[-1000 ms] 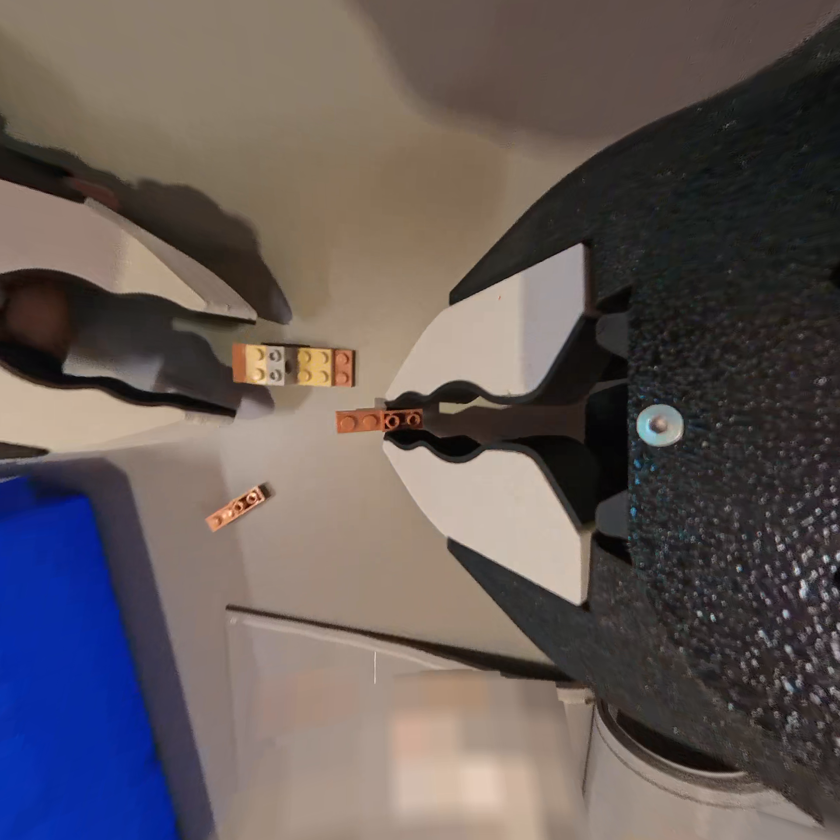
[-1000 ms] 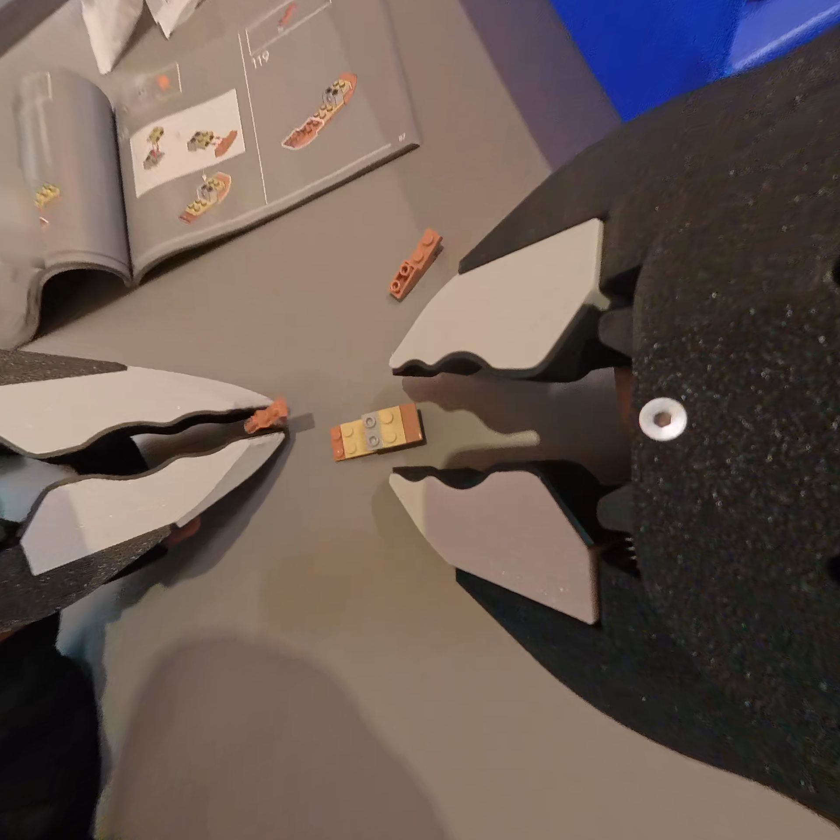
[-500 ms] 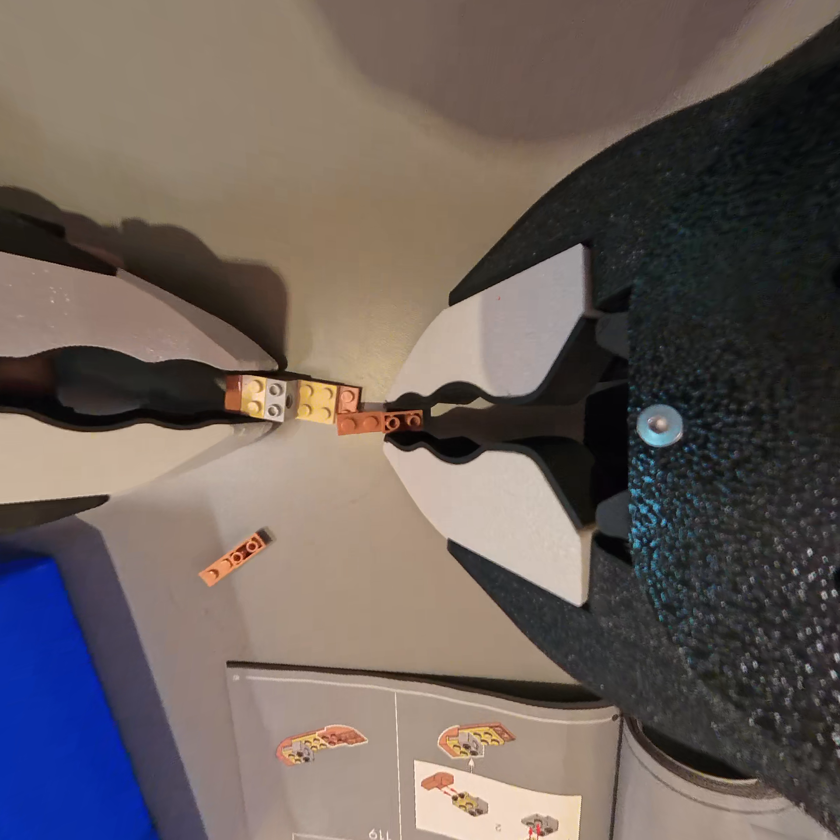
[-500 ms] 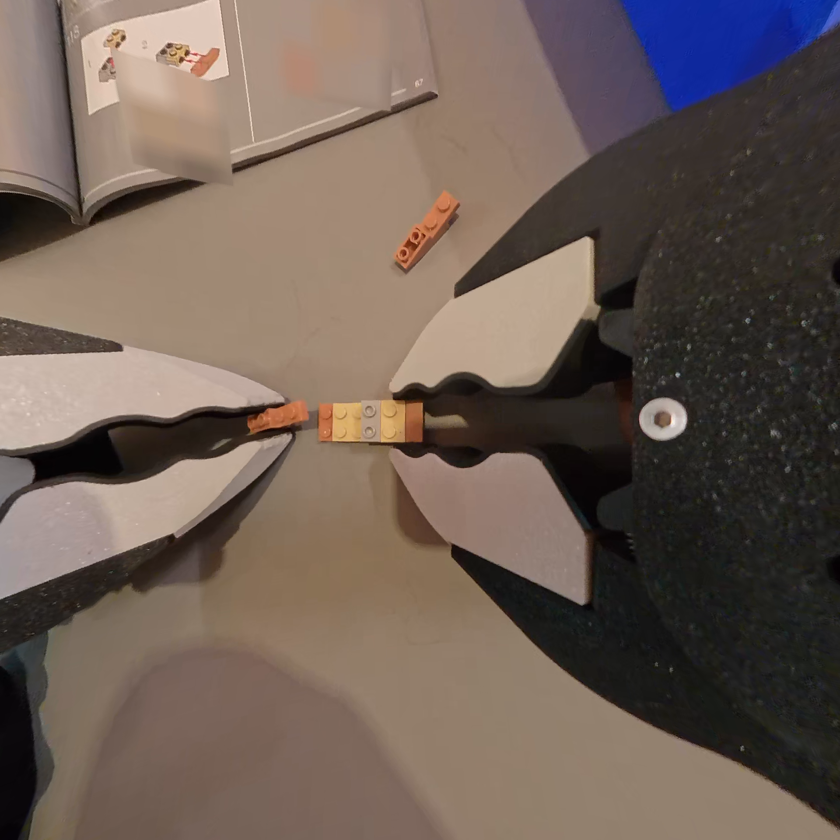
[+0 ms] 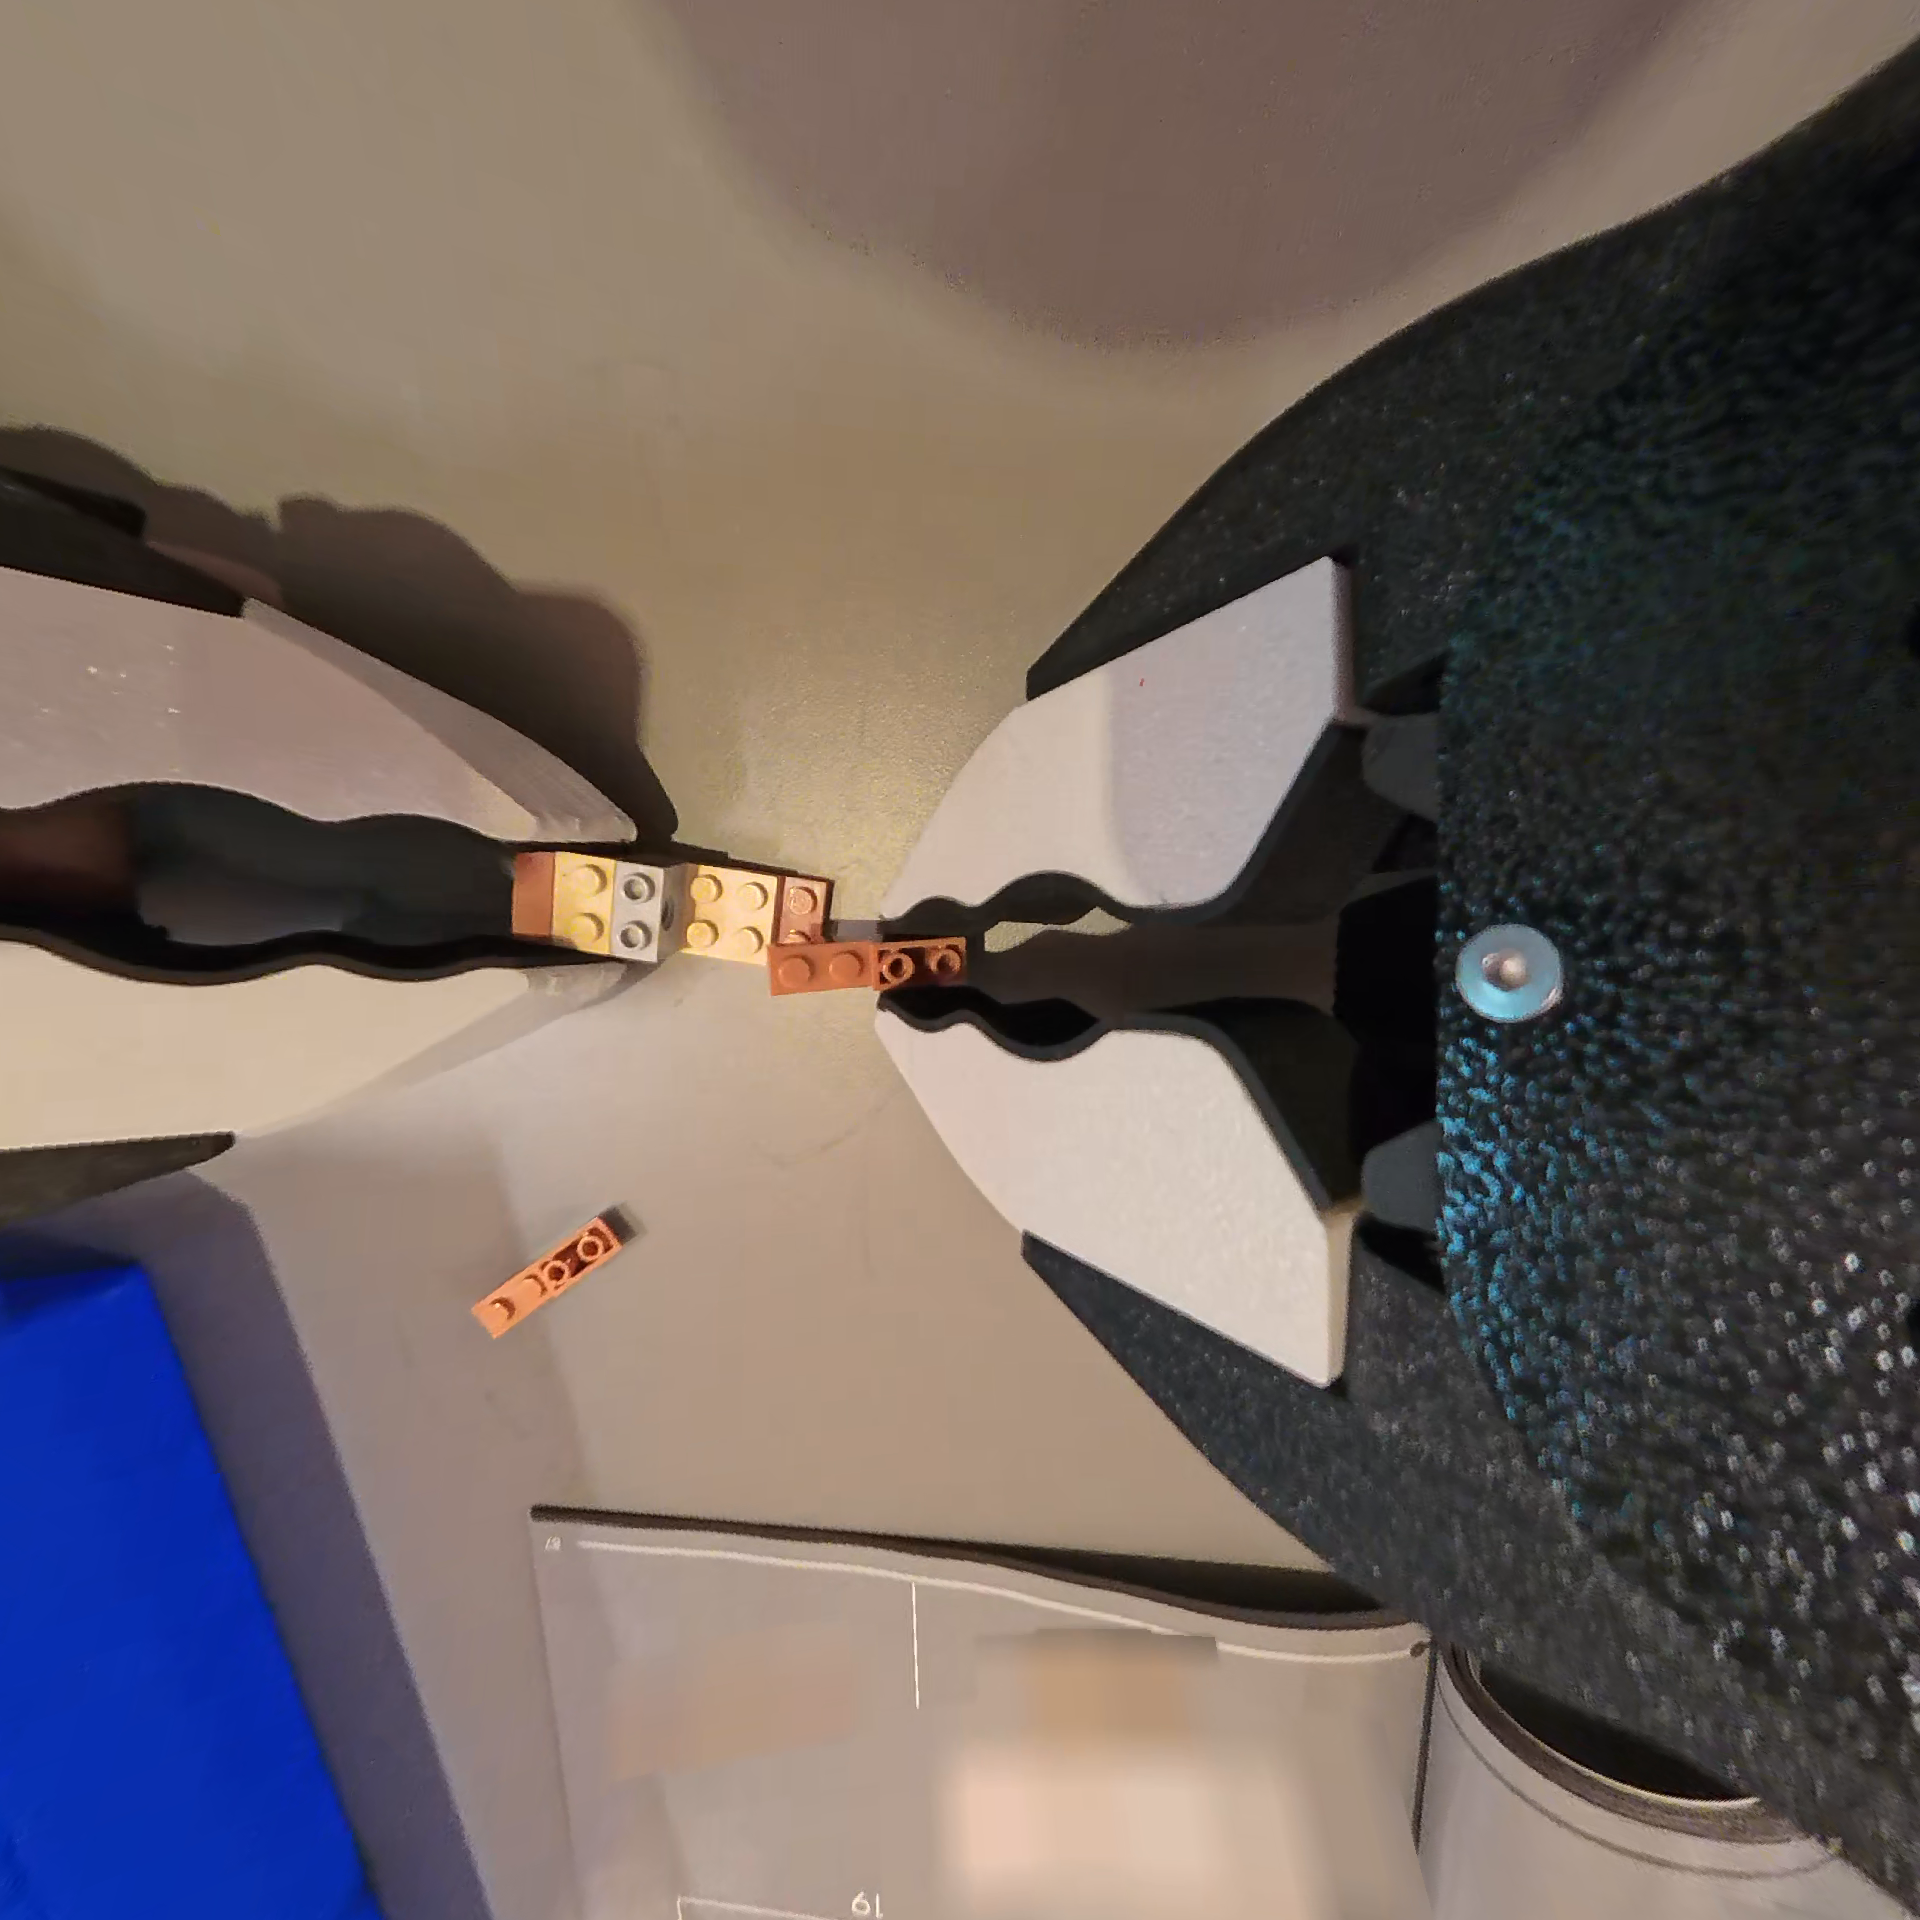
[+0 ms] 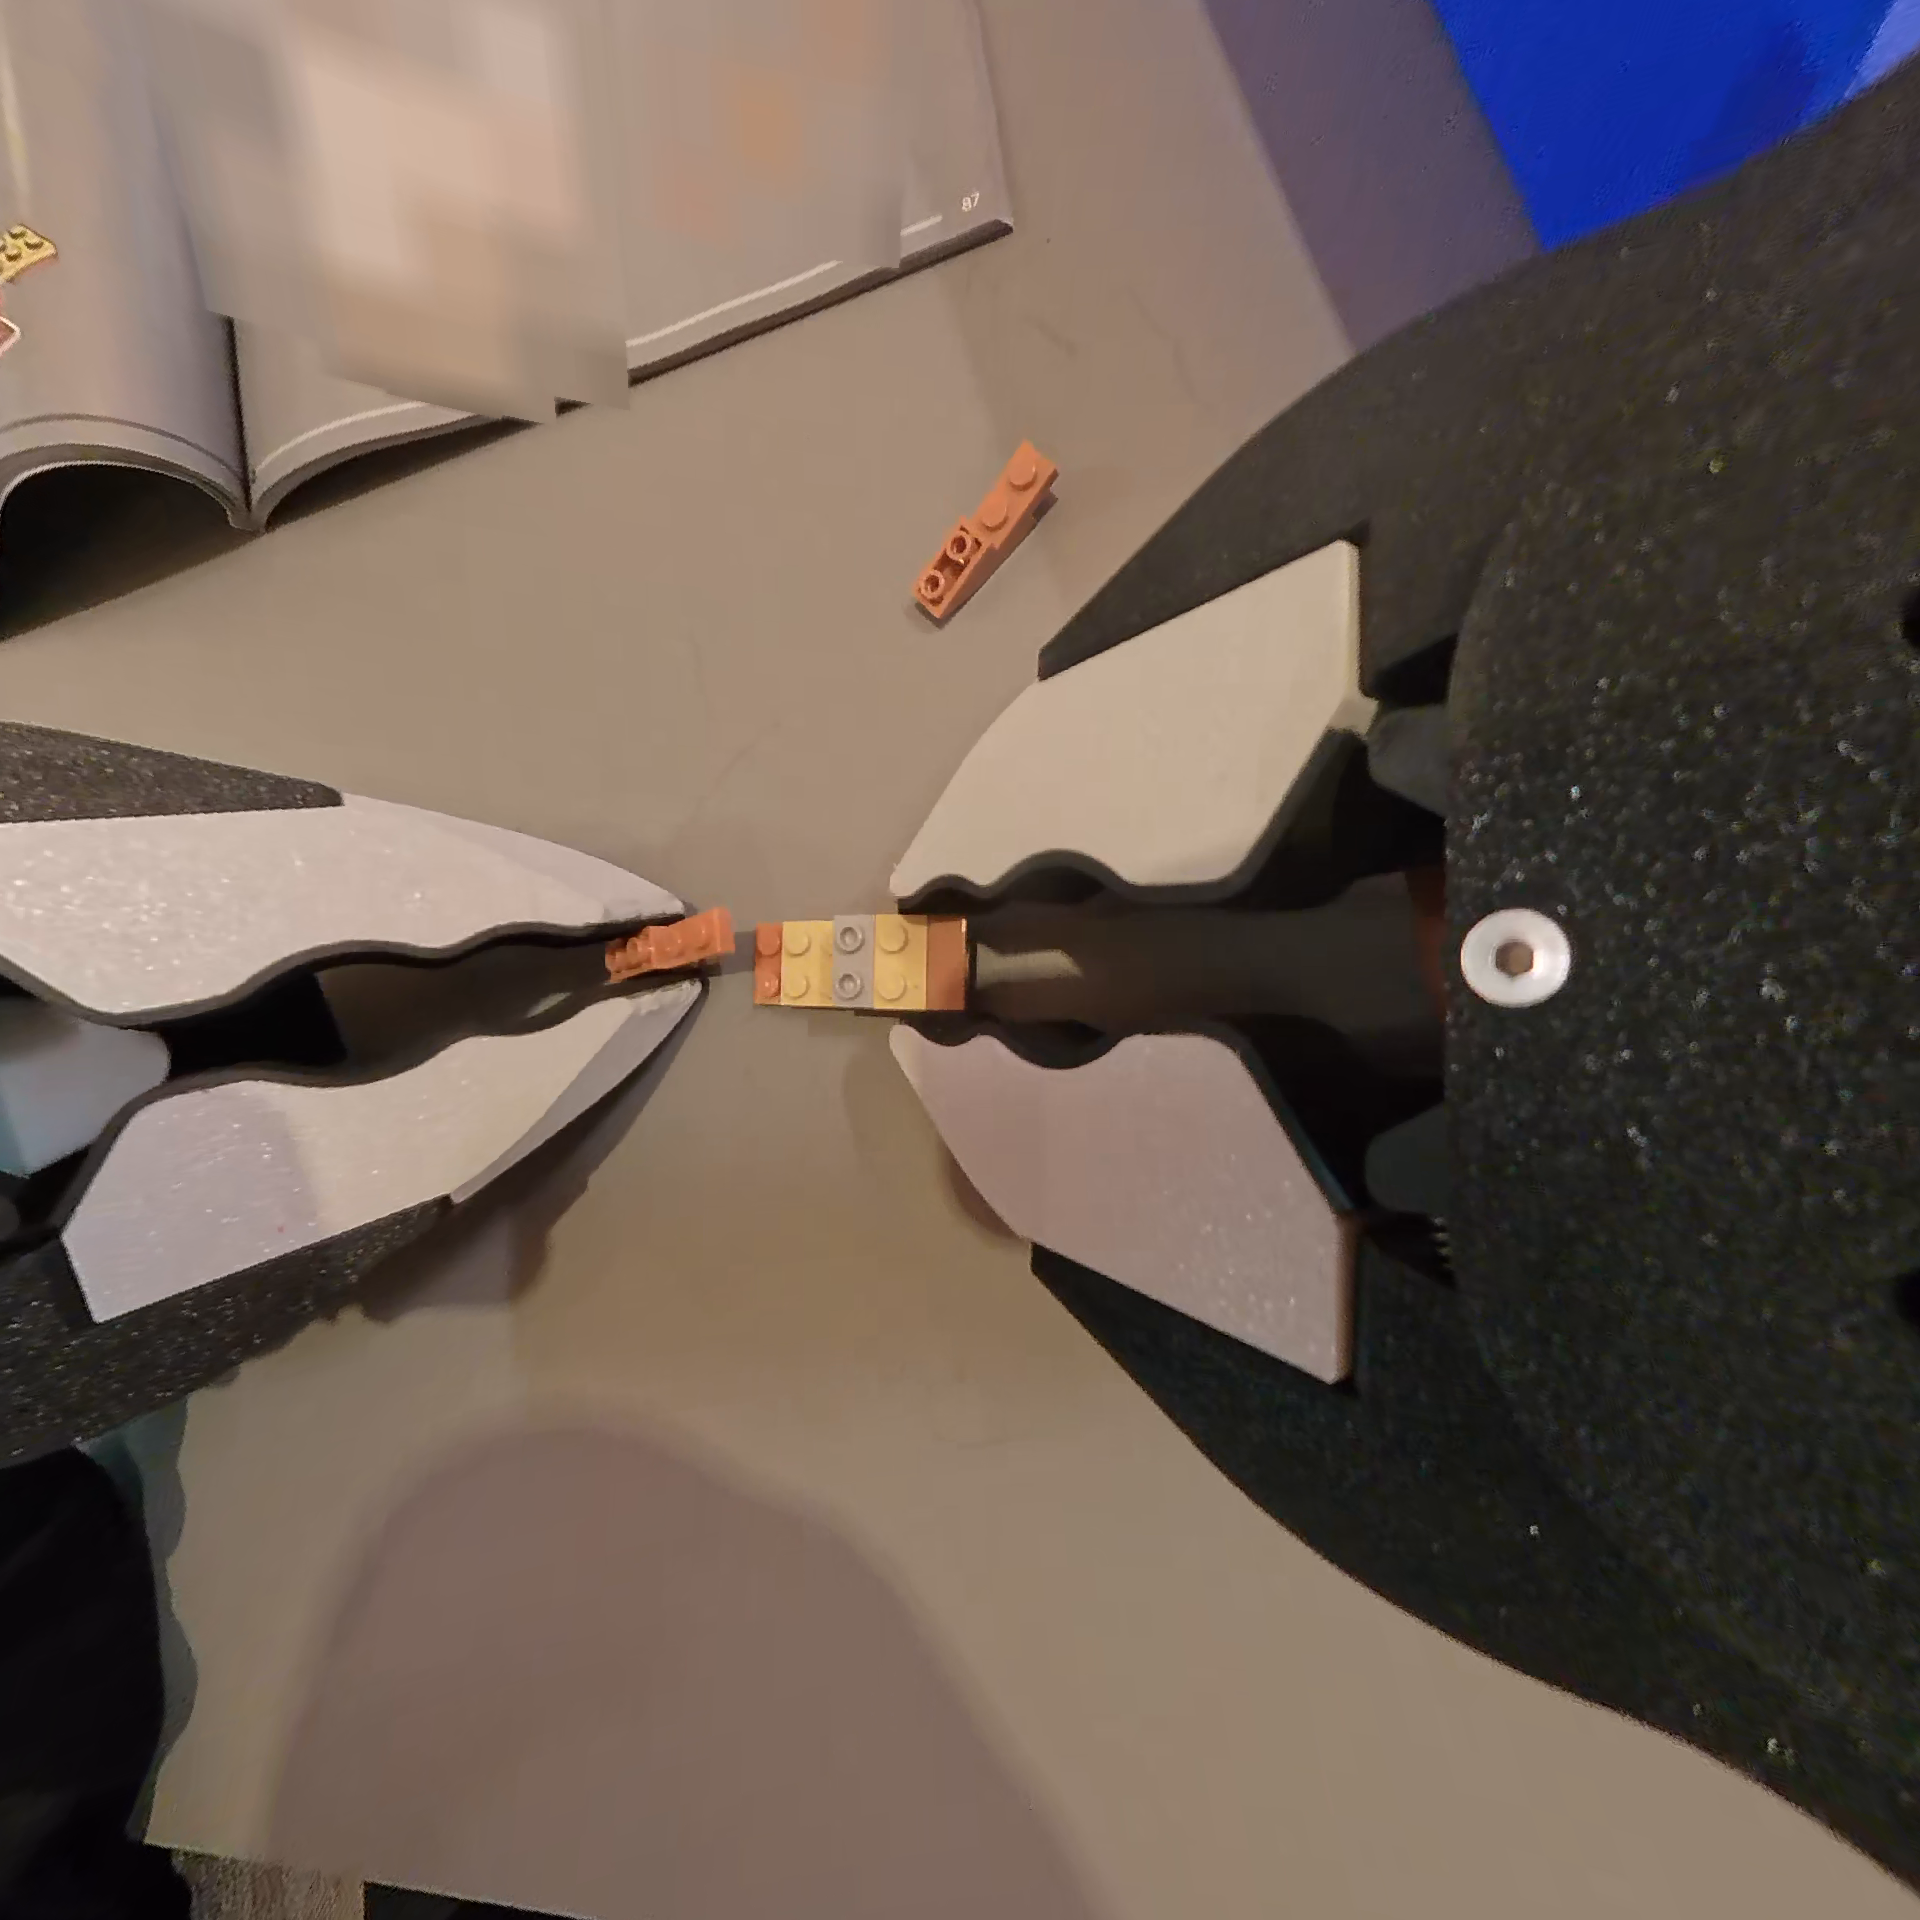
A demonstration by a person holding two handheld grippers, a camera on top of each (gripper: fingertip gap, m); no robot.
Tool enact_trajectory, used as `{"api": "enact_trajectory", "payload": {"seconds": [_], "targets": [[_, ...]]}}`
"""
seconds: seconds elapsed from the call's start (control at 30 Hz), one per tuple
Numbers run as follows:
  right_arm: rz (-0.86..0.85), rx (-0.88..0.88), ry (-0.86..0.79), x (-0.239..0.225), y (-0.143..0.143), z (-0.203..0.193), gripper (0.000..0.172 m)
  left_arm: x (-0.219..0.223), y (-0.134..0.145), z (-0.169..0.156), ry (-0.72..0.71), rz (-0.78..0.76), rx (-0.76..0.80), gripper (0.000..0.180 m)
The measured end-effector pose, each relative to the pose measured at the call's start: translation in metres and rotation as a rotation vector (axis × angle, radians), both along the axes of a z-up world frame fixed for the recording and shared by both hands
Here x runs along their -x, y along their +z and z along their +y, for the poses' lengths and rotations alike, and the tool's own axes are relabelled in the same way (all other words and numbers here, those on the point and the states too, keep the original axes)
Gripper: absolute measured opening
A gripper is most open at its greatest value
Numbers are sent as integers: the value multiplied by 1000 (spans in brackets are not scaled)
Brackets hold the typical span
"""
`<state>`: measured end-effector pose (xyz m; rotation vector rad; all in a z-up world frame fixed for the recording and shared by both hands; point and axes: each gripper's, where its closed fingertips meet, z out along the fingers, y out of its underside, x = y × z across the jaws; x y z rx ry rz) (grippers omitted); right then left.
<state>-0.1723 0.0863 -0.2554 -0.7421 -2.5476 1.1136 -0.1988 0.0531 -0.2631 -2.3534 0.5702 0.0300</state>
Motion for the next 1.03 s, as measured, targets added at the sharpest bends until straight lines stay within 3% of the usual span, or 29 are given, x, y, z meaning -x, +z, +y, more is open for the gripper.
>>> {"api": "enact_trajectory", "payload": {"seconds": [0.77, 1.03], "targets": [[5, 43, 2, -1, 5, 0, 17, 0, 0, 1, 10, -22, -15, 9], [-7, 65, 3, -1, 6, 0, 17, -2, 0, 3, 29, -95, -14, 9]]}}
